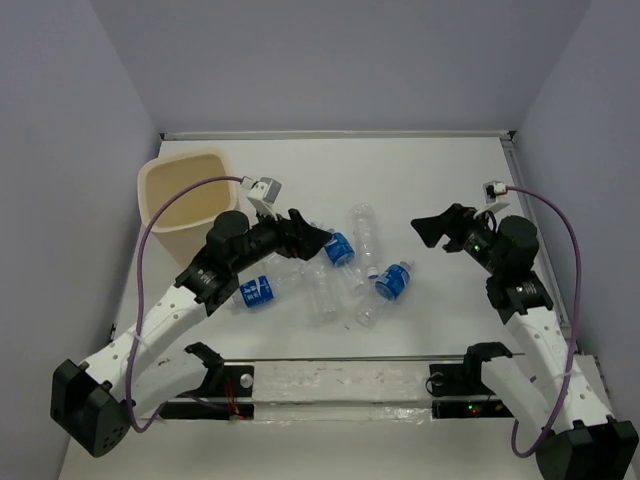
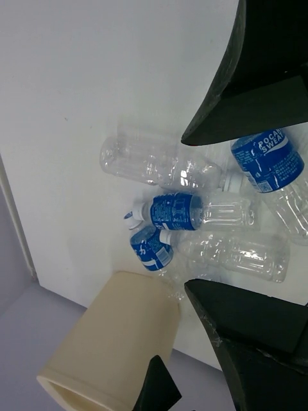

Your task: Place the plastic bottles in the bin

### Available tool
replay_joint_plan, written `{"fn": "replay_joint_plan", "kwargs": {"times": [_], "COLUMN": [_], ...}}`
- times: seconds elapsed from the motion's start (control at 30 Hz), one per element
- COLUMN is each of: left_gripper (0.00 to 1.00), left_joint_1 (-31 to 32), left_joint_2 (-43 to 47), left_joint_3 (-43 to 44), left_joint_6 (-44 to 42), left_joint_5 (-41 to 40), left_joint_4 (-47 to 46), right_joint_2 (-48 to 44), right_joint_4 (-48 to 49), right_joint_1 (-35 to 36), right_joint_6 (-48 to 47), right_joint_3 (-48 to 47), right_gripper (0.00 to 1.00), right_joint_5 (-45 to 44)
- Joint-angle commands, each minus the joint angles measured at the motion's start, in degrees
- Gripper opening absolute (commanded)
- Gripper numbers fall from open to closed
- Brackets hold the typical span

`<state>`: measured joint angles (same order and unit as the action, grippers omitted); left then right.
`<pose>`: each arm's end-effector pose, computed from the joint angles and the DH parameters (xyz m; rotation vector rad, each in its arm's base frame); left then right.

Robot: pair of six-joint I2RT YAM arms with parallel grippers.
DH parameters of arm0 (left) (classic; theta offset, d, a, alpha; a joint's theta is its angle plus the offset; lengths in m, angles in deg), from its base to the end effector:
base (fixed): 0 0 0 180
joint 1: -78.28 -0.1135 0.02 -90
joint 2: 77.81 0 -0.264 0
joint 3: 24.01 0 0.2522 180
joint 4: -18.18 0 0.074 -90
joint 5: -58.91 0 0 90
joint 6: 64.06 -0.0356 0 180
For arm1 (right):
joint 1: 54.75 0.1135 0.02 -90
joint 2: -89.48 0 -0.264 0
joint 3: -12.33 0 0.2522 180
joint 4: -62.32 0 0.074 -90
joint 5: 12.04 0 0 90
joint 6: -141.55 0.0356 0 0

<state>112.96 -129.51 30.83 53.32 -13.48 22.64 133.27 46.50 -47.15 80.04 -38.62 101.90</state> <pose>0.1716 -0.1318 0.3320 0.3615 1.6637 -1.0714 0.1814 0.0388 0.3116 0.0038 1.7796 0.8189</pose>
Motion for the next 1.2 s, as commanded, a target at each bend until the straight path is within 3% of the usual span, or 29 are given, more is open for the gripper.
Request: {"fn": "replay_joint_plan", "kwargs": {"times": [0.0, 0.2, 0.4, 0.6, 0.9, 1.17], "left_gripper": [0.99, 0.99, 0.99, 0.99, 0.99, 0.99], "left_joint_1": [0.74, 3.9, 14.79, 16.65, 16.39, 12.35], "left_joint_2": [-3.48, -12.36, -22.99, -35.37, -54.28, -67.28], "left_joint_3": [1.9, 5.5, 13.13, 22.1, 36.6, 47.41], "left_joint_6": [4.43, 5.5, 2.16, 1.45, -0.13, -0.57], "left_joint_5": [0.85, -3.62, -25.58, -37.97, -47.4, -40.74], "left_joint_4": [-8.18, -7.76, -1.35, 2.7, 7.45, 8.95], "right_joint_2": [-4.41, -11.7, -17.41, -21.2, -22.08, -18.13], "right_joint_4": [2.86, -2.06, -7.76, -14.53, -17.88, -18.06], "right_joint_1": [0.4, 0.4, 0.4, 0.4, 0.4, 0.4], "right_joint_6": [2.0, 2.71, 2.62, 2.45, 3.59, 3.24], "right_joint_3": [2.56, 5.72, 7.57, 9.41, 10.56, 10.38], "right_gripper": [0.89, 0.89, 0.89, 0.89, 0.89, 0.9], "right_joint_5": [-2.14, -4.95, -5.14, -7.77, -6.63, -5.84]}}
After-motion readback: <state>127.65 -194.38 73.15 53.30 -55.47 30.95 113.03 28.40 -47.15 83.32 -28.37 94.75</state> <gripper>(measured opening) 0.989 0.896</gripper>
